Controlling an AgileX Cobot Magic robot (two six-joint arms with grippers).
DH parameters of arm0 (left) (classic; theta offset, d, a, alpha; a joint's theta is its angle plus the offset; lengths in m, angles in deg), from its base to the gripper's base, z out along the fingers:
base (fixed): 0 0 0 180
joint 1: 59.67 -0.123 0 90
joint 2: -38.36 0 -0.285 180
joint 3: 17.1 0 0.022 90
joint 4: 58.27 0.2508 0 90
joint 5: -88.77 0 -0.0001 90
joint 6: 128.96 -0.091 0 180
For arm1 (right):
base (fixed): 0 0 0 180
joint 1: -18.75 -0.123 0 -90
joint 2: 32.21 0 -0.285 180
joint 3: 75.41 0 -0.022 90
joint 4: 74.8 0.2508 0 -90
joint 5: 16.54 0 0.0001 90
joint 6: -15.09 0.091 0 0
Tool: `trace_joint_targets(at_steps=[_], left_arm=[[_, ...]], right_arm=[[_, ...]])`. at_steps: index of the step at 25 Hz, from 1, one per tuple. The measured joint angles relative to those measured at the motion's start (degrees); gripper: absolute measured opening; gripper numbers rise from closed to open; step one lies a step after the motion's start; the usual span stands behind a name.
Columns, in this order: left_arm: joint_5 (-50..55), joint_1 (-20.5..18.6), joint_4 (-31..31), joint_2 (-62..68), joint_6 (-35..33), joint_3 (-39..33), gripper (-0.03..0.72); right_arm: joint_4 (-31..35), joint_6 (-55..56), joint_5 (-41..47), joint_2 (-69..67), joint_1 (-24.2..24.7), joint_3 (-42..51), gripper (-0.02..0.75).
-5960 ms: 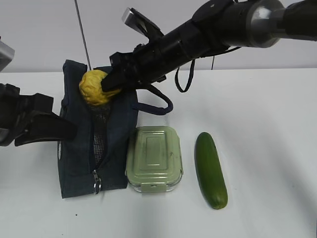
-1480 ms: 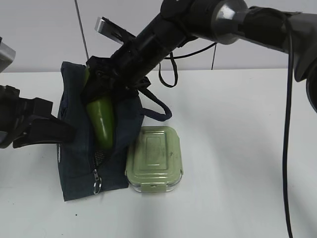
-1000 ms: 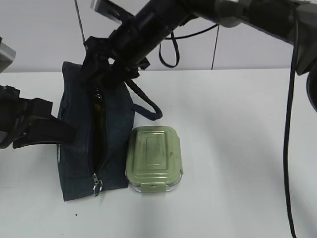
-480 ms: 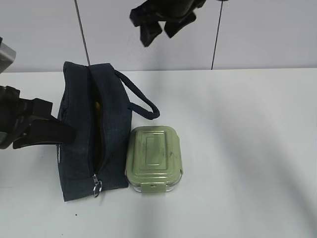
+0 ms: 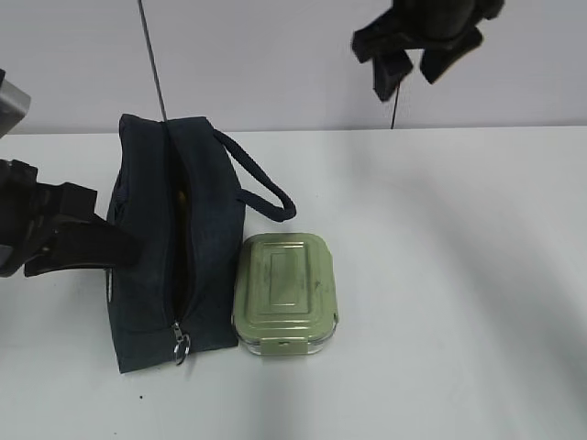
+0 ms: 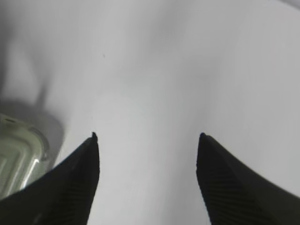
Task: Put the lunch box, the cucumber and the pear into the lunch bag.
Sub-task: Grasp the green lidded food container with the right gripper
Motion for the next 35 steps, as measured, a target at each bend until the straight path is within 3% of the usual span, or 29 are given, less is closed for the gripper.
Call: trace_joint_targets(at_steps=[4,8,20,28,35], left_arm=[[0.0,0.0,0.0,0.0,0.0,0.0,-0.013],[0.1,0.0,0.0,0.0,0.0,0.0,-0.013],[0.1,0.0,0.0,0.0,0.0,0.0,-0.013],[0.1,0.0,0.1,0.0,0.0,0.0,-0.013],[0.1,0.0,0.1,0.0,0.0,0.0,-0.013]], right_arm=[[7.5,-2.6,0.0,3.9,7.8,9.0,0.498],[19.5,-10.4,-0.2,5.7,14.3,16.7,0.494],[62.0,-45.2,-2.7,5.9,23.9,44.5,0.492],[75.6,-64.2,-3.9,6.1,23.9,58.1,0.492],[78.3,-67.4,-4.5,4.9,23.9,59.3,0.492]])
